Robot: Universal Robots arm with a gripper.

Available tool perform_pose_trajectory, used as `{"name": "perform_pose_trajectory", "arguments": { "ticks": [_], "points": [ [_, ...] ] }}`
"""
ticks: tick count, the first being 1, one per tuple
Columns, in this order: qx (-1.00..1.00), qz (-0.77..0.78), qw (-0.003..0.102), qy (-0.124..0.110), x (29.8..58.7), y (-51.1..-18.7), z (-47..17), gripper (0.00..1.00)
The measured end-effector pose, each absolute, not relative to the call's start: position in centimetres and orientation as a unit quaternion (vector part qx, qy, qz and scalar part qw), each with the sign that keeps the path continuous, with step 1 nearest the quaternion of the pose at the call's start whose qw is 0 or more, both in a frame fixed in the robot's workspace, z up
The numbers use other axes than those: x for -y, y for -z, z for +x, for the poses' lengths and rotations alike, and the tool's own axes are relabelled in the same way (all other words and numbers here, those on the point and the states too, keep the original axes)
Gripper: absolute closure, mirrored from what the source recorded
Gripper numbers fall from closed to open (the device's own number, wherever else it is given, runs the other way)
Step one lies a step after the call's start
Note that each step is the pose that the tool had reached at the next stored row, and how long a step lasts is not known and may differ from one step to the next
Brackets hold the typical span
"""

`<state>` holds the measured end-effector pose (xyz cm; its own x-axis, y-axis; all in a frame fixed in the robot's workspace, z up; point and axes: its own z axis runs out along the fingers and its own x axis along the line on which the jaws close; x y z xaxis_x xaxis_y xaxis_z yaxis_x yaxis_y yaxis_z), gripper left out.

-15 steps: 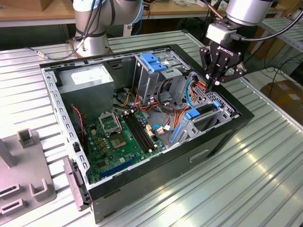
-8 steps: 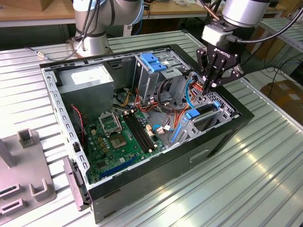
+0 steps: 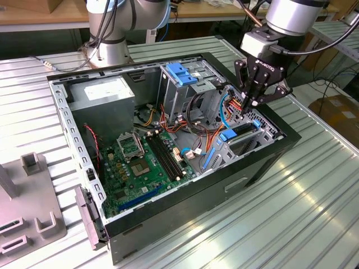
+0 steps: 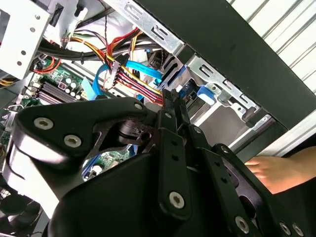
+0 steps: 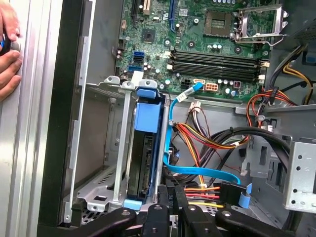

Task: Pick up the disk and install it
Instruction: 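Insert the first disk wire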

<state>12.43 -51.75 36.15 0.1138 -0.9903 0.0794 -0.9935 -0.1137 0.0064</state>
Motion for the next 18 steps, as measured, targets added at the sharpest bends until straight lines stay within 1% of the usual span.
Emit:
{"name": "perform_pose_trajectory", "arguments": {
  "ticks": [5, 11, 18],
  "points": [
    [0.665, 0.746, 0.029, -0.028, 51.8, -36.2, 12.4, 0.83],
    [0.665, 0.746, 0.025, -0.024, 51.9, -36.1, 12.4, 0.83],
    [0.665, 0.746, 0.024, -0.024, 53.3, -36.1, 12.4, 0.83]
  ]
}}
